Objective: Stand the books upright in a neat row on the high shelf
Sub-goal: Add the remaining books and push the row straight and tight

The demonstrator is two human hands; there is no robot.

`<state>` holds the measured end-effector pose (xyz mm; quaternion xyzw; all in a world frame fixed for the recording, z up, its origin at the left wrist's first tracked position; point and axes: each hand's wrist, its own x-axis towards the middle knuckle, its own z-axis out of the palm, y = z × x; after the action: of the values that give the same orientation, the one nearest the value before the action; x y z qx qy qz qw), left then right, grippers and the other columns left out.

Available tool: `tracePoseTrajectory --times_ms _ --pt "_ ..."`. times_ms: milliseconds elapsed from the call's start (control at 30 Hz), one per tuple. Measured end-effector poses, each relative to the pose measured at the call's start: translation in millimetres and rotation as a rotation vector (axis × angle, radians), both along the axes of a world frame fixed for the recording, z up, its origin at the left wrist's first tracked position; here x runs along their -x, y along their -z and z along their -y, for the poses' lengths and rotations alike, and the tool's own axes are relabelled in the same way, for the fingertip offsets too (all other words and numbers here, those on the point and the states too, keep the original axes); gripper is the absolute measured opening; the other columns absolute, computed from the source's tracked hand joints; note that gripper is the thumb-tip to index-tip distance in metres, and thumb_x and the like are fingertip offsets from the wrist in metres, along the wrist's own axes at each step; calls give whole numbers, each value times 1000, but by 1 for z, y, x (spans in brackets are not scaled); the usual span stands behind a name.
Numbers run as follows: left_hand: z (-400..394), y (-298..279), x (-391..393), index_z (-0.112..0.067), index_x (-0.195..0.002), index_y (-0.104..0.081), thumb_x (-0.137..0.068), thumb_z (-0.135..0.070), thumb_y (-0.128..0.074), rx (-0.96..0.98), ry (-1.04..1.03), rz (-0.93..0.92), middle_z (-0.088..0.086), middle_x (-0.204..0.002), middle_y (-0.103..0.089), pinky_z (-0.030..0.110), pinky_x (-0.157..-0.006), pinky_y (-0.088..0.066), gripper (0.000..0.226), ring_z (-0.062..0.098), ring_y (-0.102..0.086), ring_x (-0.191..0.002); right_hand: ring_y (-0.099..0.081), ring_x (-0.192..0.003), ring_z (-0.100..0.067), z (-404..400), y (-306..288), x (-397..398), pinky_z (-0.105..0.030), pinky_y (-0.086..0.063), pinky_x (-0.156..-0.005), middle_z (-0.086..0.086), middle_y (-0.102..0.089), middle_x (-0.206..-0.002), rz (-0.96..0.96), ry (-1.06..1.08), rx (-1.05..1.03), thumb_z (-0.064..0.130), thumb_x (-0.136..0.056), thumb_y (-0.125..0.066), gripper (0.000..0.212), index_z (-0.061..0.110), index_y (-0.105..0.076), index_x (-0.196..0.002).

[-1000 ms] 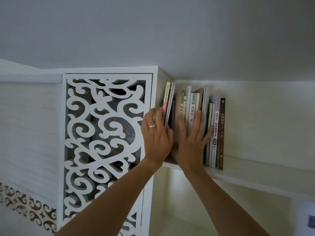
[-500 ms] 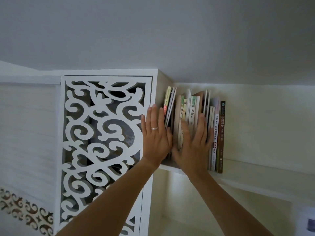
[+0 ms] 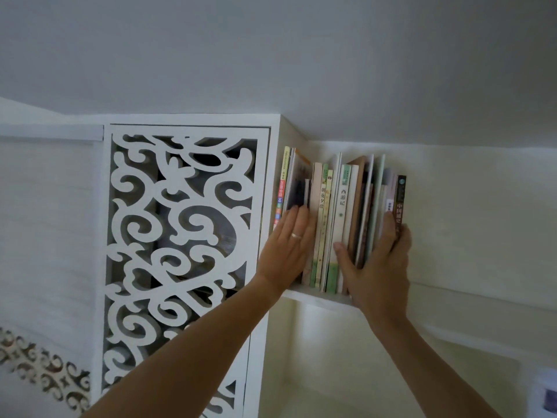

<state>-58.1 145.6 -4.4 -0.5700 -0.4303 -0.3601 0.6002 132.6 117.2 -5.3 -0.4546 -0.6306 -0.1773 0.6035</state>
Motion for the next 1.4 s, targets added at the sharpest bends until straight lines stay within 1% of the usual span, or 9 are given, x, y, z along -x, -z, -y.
tracePoseTrajectory --times_ms 267,400,567,800,933,1067,1200,1300,1400 --pt "5 -13 -37 -2 -154 -4 -101 -17 -62 519 287 622 19 -109 -71 38 -74 -64 80 27 -76 -85 -48 -123 -36 -3 2 1 -48 -57 -81 -19 -32 -147 34 -33 3 62 -74 -79 117 14 -16 -160" --pt "5 -27 -35 0 -148 -21 -105 -16 -54 683 410 880 20 -113 -71 39 -78 -63 56 30 -74 -90 -49 -123 -35 -5 2 -1 -46 -57 -81 -18 -32 -145 47 -38 -6 62 -75 -79 115 13 -17 -159" --pt "27 -19 -40 -10 -124 -45 -108 -27 -47 494 489 886 11 -111 -71 37 -74 -64 24 23 -73 -89 -49 -126 -36 -3 2 -2 -47 -57 -84 -18 -31 -148 42 -64 -21 61 -76 -78 113 15 -15 -159" --pt "47 -13 -51 -16 -128 -35 -106 -34 -51 528 850 962 4 -122 -68 20 -68 -61 33 10 -70 -90 -52 -122 -33 -1 3 -3 -41 -56 -83 -18 -36 -146 61 -111 -42 54 -85 -68 98 13 -19 -159" --pt "71 -13 -45 -20 -137 -36 -108 -26 -46 453 606 949 0 -102 -72 31 -67 -64 32 12 -70 -74 -51 -124 -34 -2 4 -7 -43 -56 -87 -16 -33 -151 58 -196 -43 32 -93 -61 83 13 -16 -160" --pt "124 -28 -65 -22 -136 -38 -107 -24 -48 124 567 727 -5 -81 -70 10 -45 -43 30 2 -52 -51 -55 -126 -20 4 3 -10 -35 -53 -93 -2 -35 -154 -38 -419 21 33 -101 -50 73 23 -10 -160" --pt "160 -51 -101 -22 -130 -40 -104 -20 -50 -2 832 550 6 -84 -72 25 -43 -55 28 15 -67 -56 -68 -98 2 17 -10 -25 -24 -57 -80 26 -68 -110 -368 -774 294 37 -110 -34 33 29 -45 -140" --pt "157 -50 -131 -21 -130 -41 -104 -18 -53 16 923 562 10 -91 -73 19 -50 -59 28 17 -72 -67 -62 -124 -17 8 -17 -59 -40 -52 -100 12 -68 -130 -599 -1055 556 55 -106 -29 50 31 -64 -132" --pt "132 -40 -151 -21 -133 -42 -104 -15 -56 114 915 597 8 -95 -75 -1 -55 -44 32 15 -72 -74 -53 -134 -23 5 -13 -82 -56 -40 -113 9 -61 -142 -600 -988 689 68 -95 -42 56 36 -62 -137"
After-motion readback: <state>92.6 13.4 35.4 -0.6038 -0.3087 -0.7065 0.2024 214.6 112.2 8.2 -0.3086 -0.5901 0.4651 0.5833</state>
